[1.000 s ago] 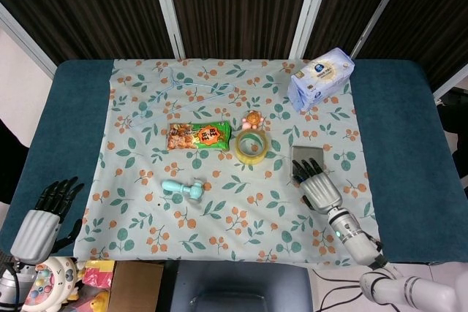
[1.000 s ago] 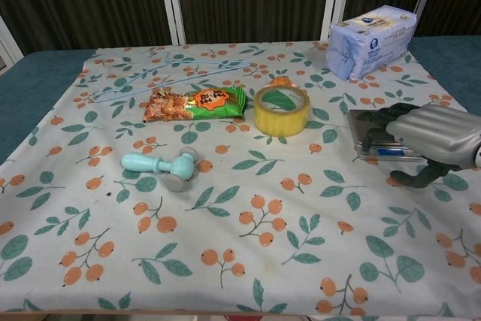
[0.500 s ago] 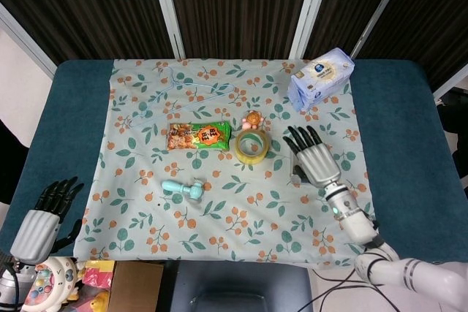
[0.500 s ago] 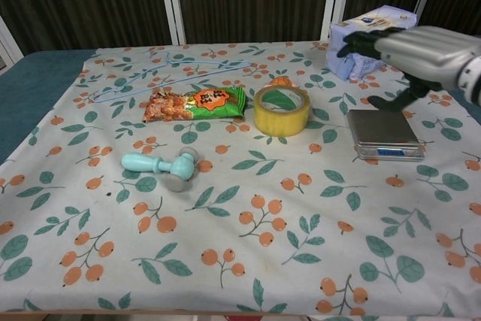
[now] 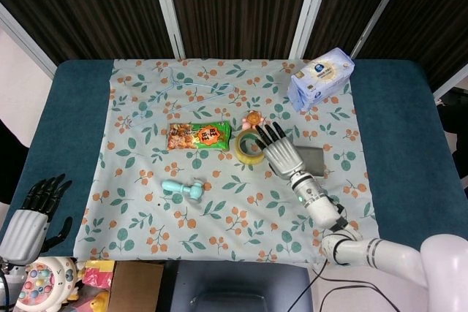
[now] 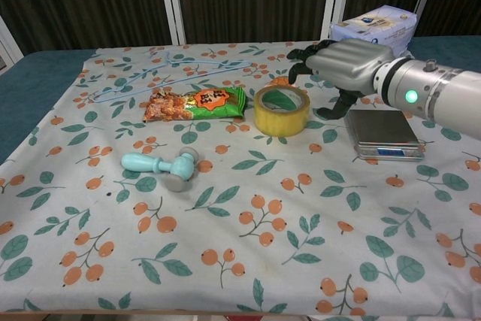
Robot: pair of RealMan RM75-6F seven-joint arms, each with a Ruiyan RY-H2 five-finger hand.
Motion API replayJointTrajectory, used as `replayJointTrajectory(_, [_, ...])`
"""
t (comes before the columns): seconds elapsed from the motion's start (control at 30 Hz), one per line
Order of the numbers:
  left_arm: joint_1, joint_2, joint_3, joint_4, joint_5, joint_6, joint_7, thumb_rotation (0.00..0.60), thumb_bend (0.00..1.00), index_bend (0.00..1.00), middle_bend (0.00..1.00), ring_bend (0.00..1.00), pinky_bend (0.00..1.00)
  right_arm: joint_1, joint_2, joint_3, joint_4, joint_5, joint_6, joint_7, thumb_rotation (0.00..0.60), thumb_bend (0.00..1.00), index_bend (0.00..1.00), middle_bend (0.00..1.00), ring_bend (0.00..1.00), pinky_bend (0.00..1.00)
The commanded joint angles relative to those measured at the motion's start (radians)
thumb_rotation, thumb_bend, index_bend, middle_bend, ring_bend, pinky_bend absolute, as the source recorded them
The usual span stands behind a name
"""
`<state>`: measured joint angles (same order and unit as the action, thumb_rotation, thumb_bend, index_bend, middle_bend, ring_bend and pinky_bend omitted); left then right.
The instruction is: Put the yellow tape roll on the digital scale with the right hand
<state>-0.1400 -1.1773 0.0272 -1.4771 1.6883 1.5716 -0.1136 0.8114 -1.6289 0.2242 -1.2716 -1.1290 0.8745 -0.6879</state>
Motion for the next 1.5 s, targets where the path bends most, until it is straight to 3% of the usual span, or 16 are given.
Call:
replayJointTrajectory(0.03, [-0.003, -0.001, 0.000, 0.000, 0.000, -0.006, 0.000, 0.600, 0.46, 0.00, 0.00, 0.01, 0.09, 0.007, -0.025, -0.018, 0.028, 0.023, -0.002, -0.021, 0.600, 0.44, 0.35, 0.01, 0.00, 0.00])
replayJointTrajectory(0.43, [-0.004, 0.001, -0.005, 0.002, -0.010, -0.013, -0.007, 0.600, 0.47, 0.00, 0.00, 0.01, 0.09, 0.071, -0.132, -0.007, 0.133, 0.084, -0.020, -0.050, 0.600, 0.42, 0.40, 0.01, 0.00, 0.00])
replayJointTrajectory(0.67, [-0.001, 0.004, -0.007, 0.001, -0.012, -0.009, -0.011, 0.600, 0.46, 0.00, 0.00, 0.01, 0.09, 0.113, -0.192, 0.008, 0.210, 0.146, -0.047, -0.081, 0.600, 0.42, 0.54, 0.01, 0.00, 0.00])
replayJointTrajectory(0.9, [0.000, 0.007, -0.006, 0.001, -0.010, -0.009, -0.012, 0.600, 0.47, 0.00, 0.00, 0.01, 0.09, 0.135, -0.236, 0.016, 0.264, 0.145, -0.017, -0.079, 0.600, 0.42, 0.80, 0.11, 0.00, 0.04])
replayJointTrajectory(1.1, [0.000, 0.011, -0.002, 0.001, -0.003, -0.007, -0.015, 0.600, 0.47, 0.00, 0.00, 0.01, 0.09, 0.134, -0.238, 0.013, 0.269, 0.134, 0.002, -0.074, 0.600, 0.43, 0.87, 0.15, 0.00, 0.08])
replayJointTrajectory(1.23, [0.004, 0.016, 0.001, 0.000, 0.005, 0.001, -0.021, 0.600, 0.47, 0.00, 0.00, 0.01, 0.09, 0.108, -0.199, -0.014, 0.213, 0.074, 0.071, -0.066, 0.600, 0.44, 0.89, 0.17, 0.00, 0.08])
replayJointTrajectory(1.5, [0.009, 0.016, 0.007, -0.003, 0.022, 0.013, -0.012, 0.600, 0.47, 0.00, 0.00, 0.01, 0.09, -0.016, 0.072, -0.122, -0.103, -0.046, 0.200, -0.088, 0.600, 0.44, 0.89, 0.17, 0.00, 0.08])
